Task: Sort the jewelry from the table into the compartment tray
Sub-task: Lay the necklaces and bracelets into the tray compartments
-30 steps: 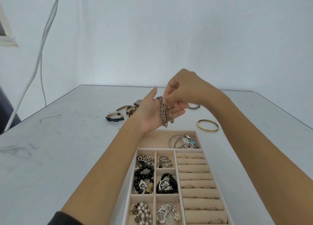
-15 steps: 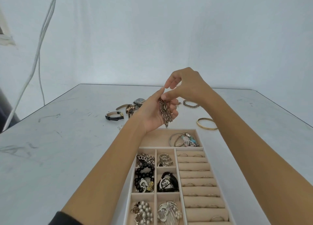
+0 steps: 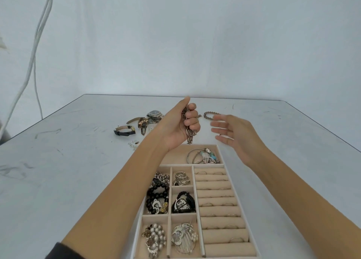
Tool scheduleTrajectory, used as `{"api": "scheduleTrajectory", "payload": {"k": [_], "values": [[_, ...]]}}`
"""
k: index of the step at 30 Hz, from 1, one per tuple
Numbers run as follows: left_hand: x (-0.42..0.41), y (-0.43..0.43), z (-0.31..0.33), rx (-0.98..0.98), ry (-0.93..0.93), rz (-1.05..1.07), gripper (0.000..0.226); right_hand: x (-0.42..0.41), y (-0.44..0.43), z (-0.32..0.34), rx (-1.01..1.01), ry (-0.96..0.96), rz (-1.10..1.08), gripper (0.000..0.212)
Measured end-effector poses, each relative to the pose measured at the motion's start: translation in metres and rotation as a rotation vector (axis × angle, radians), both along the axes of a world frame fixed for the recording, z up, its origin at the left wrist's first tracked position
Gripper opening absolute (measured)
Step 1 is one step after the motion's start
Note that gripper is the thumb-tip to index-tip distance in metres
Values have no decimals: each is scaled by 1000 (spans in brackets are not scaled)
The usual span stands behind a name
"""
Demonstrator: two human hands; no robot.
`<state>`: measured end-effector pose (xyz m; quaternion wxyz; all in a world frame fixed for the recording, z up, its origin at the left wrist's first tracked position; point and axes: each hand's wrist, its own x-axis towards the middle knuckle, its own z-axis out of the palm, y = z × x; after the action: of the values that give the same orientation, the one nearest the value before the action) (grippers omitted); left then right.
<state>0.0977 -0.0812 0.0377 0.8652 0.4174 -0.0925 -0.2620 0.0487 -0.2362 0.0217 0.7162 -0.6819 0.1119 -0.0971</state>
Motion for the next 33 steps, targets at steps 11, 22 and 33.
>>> {"api": "scheduleTrajectory", "payload": {"k": [11, 22, 33], "values": [[-21, -15, -6, 396, -422, -109, 34, -6, 7, -29, 100, -19, -15, 32], [-25, -9, -11, 728, -674, -173, 33, -14, 11, -25, 114, -72, 9, 22], [-29, -1, -8, 905, -864, -227, 34, -16, 12, -24, 85, -106, 35, 24]]}}
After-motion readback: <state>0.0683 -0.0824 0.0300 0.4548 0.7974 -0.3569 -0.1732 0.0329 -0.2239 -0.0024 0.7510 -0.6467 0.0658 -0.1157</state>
